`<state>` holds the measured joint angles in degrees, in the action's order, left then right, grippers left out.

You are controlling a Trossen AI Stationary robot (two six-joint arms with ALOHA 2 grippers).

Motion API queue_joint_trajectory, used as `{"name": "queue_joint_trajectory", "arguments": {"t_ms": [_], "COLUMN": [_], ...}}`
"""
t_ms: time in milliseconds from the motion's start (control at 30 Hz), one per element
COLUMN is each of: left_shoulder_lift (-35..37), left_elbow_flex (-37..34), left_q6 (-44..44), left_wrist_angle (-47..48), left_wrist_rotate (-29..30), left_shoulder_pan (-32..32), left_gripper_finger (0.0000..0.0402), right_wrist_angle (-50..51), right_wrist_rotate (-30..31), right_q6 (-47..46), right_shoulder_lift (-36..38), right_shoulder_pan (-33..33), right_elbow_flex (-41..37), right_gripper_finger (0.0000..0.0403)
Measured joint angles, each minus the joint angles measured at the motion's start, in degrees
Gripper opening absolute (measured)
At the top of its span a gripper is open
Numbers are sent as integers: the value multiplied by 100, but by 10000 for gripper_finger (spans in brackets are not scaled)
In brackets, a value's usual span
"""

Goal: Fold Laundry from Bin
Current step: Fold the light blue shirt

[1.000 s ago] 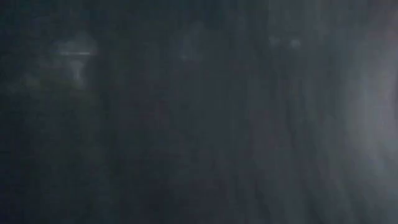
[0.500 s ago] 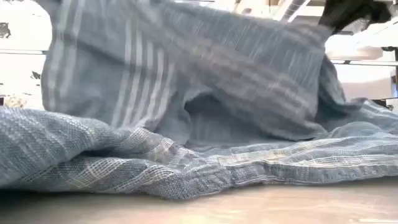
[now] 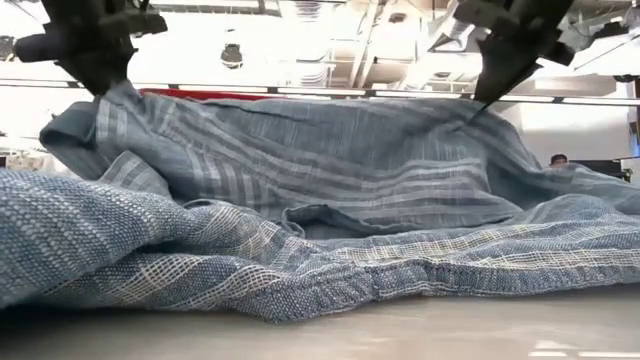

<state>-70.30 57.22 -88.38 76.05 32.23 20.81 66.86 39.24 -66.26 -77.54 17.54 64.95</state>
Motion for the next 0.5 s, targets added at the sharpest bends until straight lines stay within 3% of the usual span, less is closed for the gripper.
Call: {"name": "queue_joint_trajectory", "arguments": {"t_ms": [233,367,500], "left_shoulder_lift": [0,0,2], "left_elbow_flex": [52,153,472], "left_q6": [1679,2454,2466], "left_wrist_angle": [-251,-55,280], "left_wrist_rotate": [59,-97,-148], "left_shoulder_pan": [-269,-479,-627], "left_gripper_finger": [77,143,208], "right_wrist_angle": [-17,98,513], "right_wrist_rotate": [-475,-524,-434], "right_q6": [1572,2247,2660], "right_shoulder_lift": [67,112,199], "right_shoulder_pan": [-465,-535,-636], "right_elbow_flex": [222,531,896], "right_gripper_finger": [75,118,172]}}
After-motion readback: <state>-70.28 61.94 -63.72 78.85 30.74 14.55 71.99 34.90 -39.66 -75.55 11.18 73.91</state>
